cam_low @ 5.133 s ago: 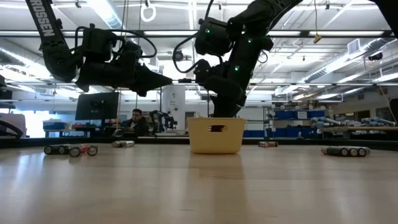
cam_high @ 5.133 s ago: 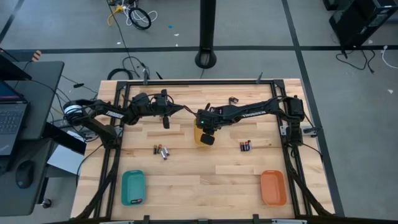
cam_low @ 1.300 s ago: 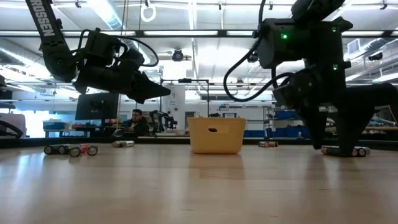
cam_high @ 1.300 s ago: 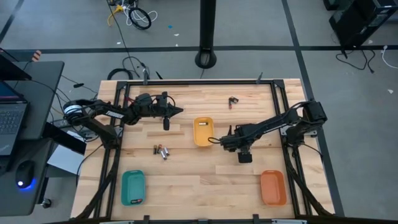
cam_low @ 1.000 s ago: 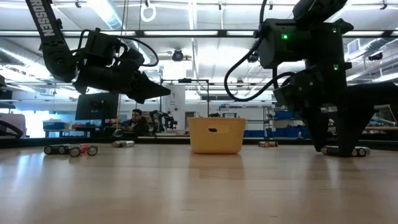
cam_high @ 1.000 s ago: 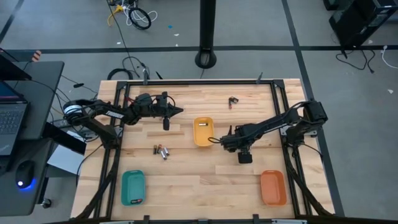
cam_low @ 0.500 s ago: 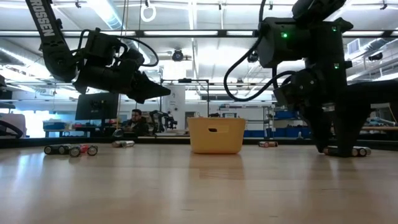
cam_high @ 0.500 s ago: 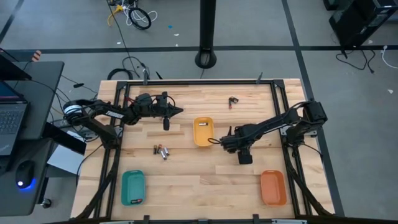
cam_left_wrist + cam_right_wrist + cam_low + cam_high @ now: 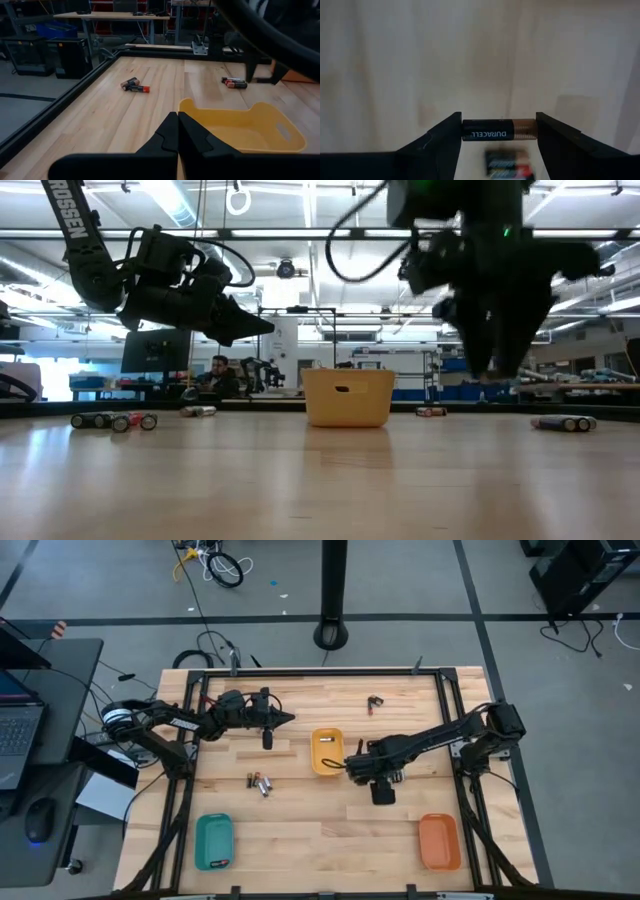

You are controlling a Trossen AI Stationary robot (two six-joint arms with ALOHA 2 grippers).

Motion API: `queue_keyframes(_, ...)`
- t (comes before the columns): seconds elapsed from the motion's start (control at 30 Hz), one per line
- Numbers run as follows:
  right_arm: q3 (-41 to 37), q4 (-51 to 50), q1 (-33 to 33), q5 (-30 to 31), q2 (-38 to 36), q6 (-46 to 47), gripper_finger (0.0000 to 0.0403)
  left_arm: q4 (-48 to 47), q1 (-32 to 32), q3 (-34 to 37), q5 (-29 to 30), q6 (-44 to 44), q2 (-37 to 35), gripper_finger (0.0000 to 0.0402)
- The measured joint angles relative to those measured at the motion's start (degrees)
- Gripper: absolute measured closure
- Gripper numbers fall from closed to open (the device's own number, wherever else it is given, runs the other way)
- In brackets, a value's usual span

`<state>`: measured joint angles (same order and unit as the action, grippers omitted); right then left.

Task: Sort batteries
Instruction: Put the brown battery into the orange bin

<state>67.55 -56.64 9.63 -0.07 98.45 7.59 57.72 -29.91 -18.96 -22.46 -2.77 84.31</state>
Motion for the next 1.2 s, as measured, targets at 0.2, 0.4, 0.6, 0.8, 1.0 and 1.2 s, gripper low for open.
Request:
queue_keyframes(0.2, 5.8, -10.1, 5.7, -3.2, -0.1, 9.2, 0.017, 0.0, 0.0, 0.0, 0.0, -0.1, 0.0, 0.0396)
queue_keyframes(0.4, 8.4, -17.0, 14.6, -9.7, -0.2, 23.0, 0.017, -0.3, 0.0, 0.0, 0.0, -0.2, 0.0, 0.0396)
queue_keyframes(0.6, 8.4, -16.5, 25.5, -14.5, -0.2, 38.4, 0.017, -1.2, 0.0, 0.0, 0.0, -0.2, 0.0, 0.0396)
queue_keyframes(0.8, 7.4, -14.2, 34.2, -14.5, -0.2, 48.9, 0.0169, -1.3, 0.0, 0.0, 0.0, -0.2, 0.0, 0.0396)
queue_keyframes(1.0, 2.0, -9.9, 36.9, -13.5, -0.2, 50.2, 0.0169, -1.8, 0.0, 0.0, 0.0, -0.7, 0.0, 0.0396)
queue_keyframes(1.2, -5.0, -2.9, 37.5, -13.5, -0.2, 47.2, 0.0169, -2.6, 0.0, 0.0, 0.0, -1.1, 0.0, 0.0396)
